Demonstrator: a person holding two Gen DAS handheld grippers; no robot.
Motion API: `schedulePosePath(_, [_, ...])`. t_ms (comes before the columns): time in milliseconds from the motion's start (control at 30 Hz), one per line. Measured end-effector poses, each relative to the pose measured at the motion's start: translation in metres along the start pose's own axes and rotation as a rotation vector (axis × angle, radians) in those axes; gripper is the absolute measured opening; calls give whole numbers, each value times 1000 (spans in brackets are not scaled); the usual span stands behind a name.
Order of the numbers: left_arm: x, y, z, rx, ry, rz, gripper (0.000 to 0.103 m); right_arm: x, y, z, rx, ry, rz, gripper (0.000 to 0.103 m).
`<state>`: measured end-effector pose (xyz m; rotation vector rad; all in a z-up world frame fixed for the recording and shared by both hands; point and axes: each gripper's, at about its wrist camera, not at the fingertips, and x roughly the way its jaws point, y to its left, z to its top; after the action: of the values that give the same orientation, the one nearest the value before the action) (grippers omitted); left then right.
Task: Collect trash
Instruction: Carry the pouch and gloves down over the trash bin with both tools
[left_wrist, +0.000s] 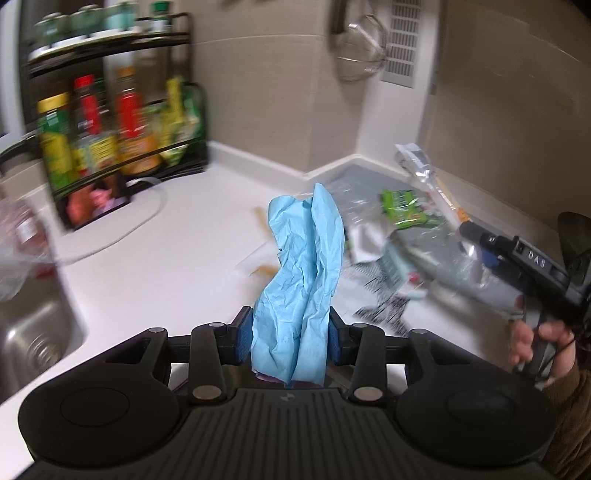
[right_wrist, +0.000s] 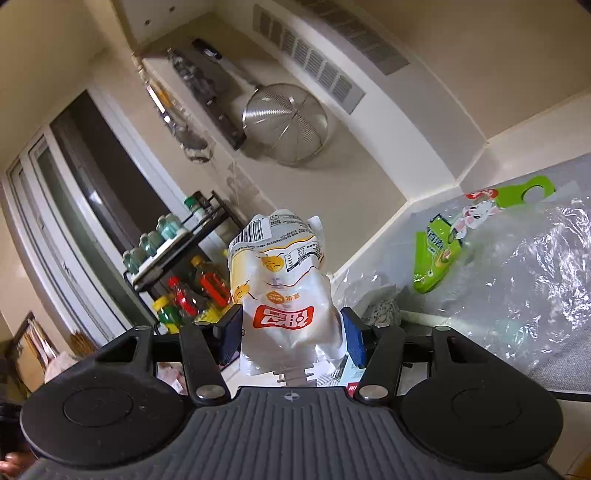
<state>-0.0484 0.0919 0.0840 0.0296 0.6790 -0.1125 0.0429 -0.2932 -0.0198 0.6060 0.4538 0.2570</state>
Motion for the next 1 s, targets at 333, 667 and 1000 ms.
schedulePosePath(333, [-47,65,-75,-78,16,77,44,-45,83,-35,-71,50,3,59])
schedulePosePath(667, [-48,70,-119,-92,51,16,44,-94,170,-115,-152,192,43,59])
schedulePosePath(1000, [-48,75,-153,-99,63,-9,44,-90,185,-181,-160,395,-77,59])
